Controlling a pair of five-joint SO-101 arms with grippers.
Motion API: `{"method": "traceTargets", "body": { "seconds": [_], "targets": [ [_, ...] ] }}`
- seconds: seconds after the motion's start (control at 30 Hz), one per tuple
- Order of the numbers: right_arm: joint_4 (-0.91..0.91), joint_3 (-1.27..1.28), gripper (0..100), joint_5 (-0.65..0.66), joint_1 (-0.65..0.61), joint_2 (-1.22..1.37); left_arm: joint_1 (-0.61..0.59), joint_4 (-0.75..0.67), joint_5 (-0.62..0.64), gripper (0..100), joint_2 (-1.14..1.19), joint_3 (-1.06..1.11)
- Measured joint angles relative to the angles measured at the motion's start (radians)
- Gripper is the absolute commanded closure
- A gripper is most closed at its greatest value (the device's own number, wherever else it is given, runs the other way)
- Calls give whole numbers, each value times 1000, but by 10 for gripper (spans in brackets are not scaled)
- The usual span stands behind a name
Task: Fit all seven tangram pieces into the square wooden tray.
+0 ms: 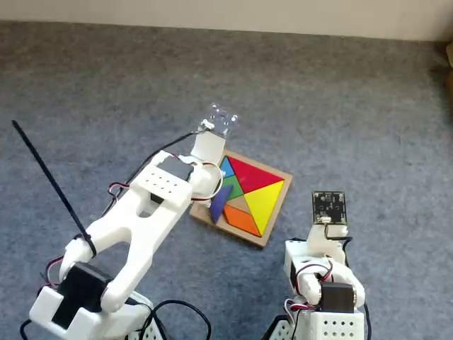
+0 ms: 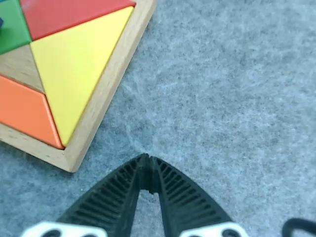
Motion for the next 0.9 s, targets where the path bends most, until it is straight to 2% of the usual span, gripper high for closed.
{"method": "traceTargets", "body": {
  "seconds": [0.17, 0.33, 0.57, 0.77, 0.9],
  "targets": [
    [0, 0, 993, 0, 0, 0, 9, -41, 0, 966, 0, 0],
    [0, 0, 993, 0, 3, 0, 68, -101, 0, 965, 0, 0],
    [0, 0, 993, 0, 14, 0, 150, -106, 0, 963, 0, 0],
    [0, 0, 993, 0, 14, 0, 155, -106, 0, 965, 0, 0],
    [0, 0, 993, 0, 14, 0, 180, -110, -58, 965, 26, 0]
  ]
}}
